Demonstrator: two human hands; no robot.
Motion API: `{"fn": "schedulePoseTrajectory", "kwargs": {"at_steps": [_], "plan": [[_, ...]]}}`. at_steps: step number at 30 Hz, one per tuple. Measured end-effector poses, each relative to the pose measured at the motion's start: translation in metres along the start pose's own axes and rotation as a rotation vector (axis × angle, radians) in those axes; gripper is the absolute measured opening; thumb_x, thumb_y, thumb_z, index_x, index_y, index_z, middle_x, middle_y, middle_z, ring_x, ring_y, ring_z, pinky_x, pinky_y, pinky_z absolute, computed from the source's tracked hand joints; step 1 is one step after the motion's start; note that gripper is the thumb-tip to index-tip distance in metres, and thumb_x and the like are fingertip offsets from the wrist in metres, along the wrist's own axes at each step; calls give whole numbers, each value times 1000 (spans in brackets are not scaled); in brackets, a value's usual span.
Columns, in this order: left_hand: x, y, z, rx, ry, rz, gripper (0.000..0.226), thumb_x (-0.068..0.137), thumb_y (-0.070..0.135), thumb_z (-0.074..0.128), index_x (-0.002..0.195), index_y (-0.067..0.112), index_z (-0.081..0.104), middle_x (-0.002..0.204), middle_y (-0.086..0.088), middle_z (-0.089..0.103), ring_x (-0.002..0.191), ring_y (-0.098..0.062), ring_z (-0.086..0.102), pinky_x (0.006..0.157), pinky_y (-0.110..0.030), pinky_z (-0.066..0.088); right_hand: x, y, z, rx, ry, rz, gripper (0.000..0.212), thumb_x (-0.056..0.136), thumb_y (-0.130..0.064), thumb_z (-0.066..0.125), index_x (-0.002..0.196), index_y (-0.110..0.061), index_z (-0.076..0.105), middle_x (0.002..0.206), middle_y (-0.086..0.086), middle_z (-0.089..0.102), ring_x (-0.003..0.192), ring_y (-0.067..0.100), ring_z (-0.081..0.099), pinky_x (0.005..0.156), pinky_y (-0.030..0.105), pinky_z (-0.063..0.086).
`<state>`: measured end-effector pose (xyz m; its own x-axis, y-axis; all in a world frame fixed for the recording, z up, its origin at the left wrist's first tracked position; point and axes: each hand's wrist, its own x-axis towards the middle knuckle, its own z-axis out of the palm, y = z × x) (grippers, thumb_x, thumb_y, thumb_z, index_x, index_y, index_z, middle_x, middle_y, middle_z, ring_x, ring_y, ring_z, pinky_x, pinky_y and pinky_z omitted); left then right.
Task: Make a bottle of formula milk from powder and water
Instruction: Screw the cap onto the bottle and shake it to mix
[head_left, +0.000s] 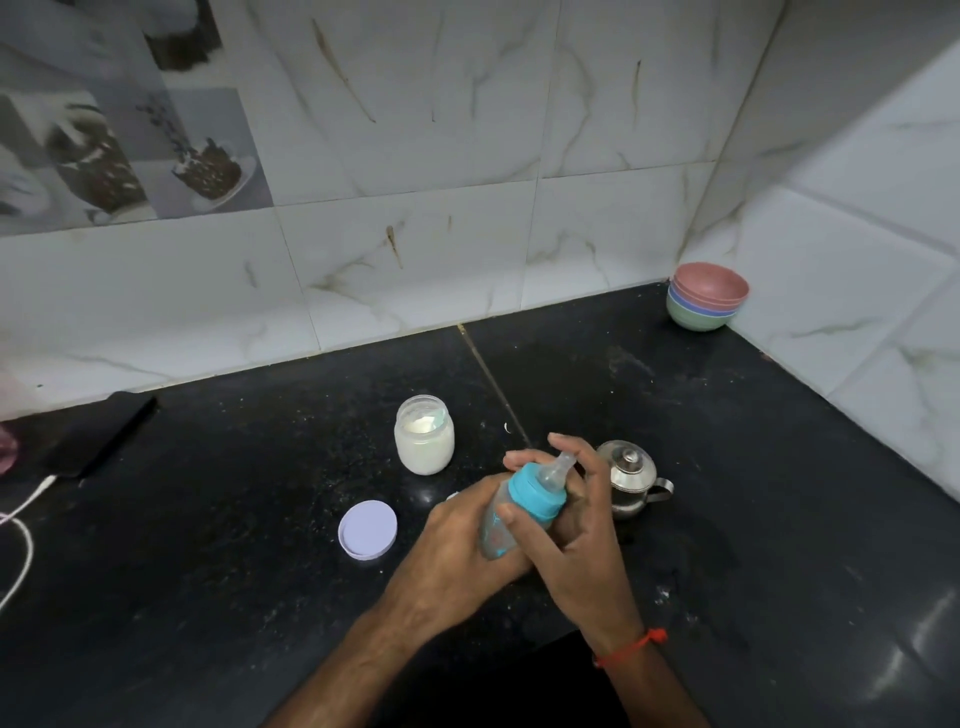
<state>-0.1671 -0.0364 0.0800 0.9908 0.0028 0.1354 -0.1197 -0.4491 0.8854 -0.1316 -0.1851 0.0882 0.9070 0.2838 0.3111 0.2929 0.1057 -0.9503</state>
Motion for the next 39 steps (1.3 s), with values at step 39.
{"fn": "schedulePoseTrajectory", "kwargs": {"at_steps": [39], "plan": [[-1, -14, -44, -29, 215, -38, 47, 101, 36, 64, 144, 39, 45, 133, 20, 52, 102, 0, 65, 72, -14, 48, 4, -12, -9, 577, 367, 120, 62, 93, -12, 66, 148, -27, 43, 123, 24, 70, 104, 27, 74, 81, 42, 63]]}}
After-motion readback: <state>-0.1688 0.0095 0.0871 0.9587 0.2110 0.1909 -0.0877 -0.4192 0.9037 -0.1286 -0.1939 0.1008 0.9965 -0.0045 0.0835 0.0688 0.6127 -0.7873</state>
